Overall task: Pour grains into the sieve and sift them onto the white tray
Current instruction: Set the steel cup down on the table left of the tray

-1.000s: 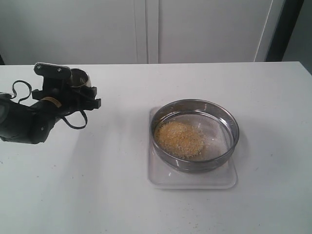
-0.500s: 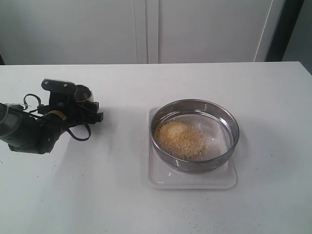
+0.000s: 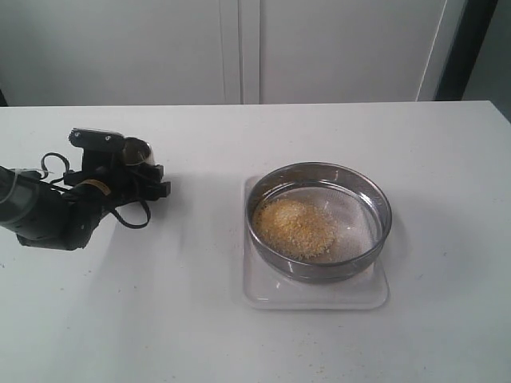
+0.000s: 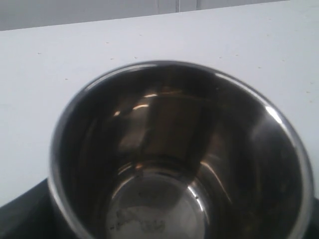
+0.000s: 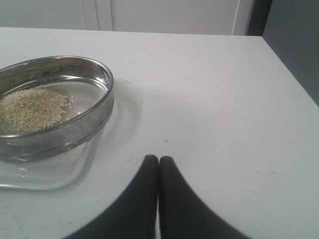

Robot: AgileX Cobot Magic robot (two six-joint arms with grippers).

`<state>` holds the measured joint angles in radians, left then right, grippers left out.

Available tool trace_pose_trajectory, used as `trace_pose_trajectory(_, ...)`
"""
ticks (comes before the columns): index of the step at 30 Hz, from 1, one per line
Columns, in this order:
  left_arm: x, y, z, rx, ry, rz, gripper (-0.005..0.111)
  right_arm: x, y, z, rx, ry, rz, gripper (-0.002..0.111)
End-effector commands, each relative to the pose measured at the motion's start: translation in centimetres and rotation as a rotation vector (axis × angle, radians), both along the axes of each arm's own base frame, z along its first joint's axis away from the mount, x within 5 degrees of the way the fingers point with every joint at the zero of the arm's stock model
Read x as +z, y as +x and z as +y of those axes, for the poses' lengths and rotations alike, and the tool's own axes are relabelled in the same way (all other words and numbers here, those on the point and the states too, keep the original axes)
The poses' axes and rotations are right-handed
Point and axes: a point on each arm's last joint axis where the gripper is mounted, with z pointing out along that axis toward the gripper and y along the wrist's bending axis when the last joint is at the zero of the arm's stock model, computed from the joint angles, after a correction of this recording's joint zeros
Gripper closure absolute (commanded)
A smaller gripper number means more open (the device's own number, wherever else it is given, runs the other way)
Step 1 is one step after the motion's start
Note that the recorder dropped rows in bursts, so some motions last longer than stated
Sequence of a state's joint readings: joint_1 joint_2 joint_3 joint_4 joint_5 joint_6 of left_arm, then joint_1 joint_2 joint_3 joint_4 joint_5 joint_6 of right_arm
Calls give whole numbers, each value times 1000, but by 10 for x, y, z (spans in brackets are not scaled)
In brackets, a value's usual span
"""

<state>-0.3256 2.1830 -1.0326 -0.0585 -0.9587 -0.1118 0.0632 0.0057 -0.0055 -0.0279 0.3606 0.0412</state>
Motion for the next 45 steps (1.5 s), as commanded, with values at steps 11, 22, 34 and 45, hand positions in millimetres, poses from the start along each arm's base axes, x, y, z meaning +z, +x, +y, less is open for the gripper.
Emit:
trace_pose_trajectory(11,-13,1,0,17,-25,18,107,-1,0,0,-5,-3,-12,108)
trace_pose_trajectory(22,-8,2,0,20,-37,-40,83,-1,0,0,-5,-3,-12,108)
trace_pose_trajectory(34,-6,3,0,21,-43,-66,22,-1,0,0,-5,-3,-12,108)
trace_pose_trajectory(45,-6,3,1,24,-41,-66,22,-1,0,0,-5,-3,-12,108)
